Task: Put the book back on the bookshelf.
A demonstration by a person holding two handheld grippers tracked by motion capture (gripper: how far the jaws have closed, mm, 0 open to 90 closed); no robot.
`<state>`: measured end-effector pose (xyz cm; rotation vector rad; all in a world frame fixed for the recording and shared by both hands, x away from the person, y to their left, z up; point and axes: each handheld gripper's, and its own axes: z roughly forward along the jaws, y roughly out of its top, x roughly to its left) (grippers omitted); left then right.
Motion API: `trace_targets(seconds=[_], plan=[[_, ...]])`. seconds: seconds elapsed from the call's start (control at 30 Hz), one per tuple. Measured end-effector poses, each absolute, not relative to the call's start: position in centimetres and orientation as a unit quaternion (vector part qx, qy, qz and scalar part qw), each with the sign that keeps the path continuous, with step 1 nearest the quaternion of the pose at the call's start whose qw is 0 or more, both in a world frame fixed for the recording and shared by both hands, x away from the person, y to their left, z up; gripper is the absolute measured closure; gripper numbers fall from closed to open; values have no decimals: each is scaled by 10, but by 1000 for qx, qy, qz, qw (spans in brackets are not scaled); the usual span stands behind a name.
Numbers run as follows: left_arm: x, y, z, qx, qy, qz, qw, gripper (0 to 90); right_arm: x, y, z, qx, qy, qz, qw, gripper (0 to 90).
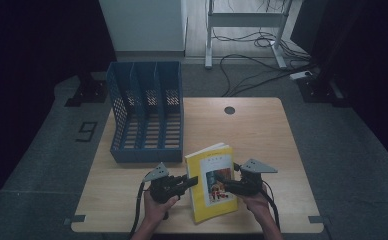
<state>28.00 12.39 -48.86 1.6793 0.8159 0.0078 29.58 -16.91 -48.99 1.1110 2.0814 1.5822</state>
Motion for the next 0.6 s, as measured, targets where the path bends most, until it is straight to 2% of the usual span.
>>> trace_targets(seconds=[0.2,0.6], plan=[[279,123,-488,724,349,3,595,738,300,-174,-489,396,715,562,129,260],[275,117,-486,731,337,4,594,738,304,-176,-487,397,712,568,114,217]])
